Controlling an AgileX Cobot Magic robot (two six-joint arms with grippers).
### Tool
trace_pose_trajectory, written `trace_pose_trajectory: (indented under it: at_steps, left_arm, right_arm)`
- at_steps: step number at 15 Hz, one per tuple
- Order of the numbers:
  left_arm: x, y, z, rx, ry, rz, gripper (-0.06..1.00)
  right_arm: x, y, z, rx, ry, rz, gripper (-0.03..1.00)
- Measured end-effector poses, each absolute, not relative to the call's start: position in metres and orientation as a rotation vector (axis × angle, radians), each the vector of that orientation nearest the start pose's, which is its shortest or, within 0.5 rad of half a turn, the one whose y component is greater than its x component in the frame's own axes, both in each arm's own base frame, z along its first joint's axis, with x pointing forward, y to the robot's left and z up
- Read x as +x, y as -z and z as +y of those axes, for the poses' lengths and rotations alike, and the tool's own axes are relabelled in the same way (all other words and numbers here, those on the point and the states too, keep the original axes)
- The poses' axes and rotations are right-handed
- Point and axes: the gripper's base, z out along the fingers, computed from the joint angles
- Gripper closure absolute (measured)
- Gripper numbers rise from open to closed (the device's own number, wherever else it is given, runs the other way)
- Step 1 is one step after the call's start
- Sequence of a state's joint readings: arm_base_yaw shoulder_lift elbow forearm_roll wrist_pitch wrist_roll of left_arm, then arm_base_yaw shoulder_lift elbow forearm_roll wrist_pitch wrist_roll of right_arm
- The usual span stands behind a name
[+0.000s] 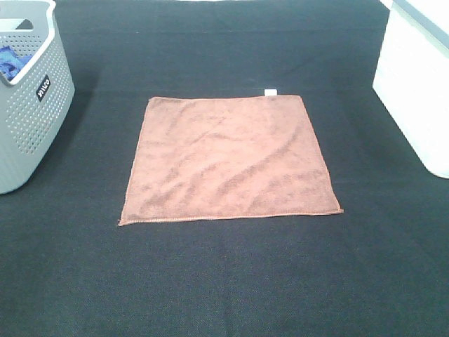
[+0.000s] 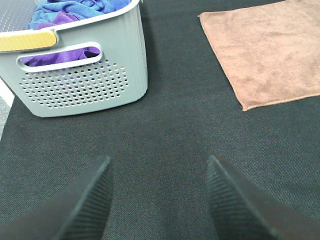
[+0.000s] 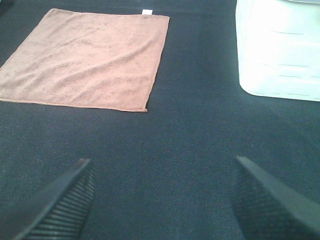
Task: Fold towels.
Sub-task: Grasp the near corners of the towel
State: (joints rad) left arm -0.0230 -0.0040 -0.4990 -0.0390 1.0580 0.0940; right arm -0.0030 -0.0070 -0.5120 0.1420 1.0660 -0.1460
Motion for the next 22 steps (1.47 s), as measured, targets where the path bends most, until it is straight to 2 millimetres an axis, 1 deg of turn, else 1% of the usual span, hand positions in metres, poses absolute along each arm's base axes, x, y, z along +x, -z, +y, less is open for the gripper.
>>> trace_pose_trajectory:
  at_steps: [22]
  left_arm:
    - [-0.0054, -0.2772, -0.003, 0.121, 0.002, 2.034, 0.4]
  right_arm:
    - [-0.008, -0.2808, 0.0113, -0.153, -0.075, 2.018, 0.26]
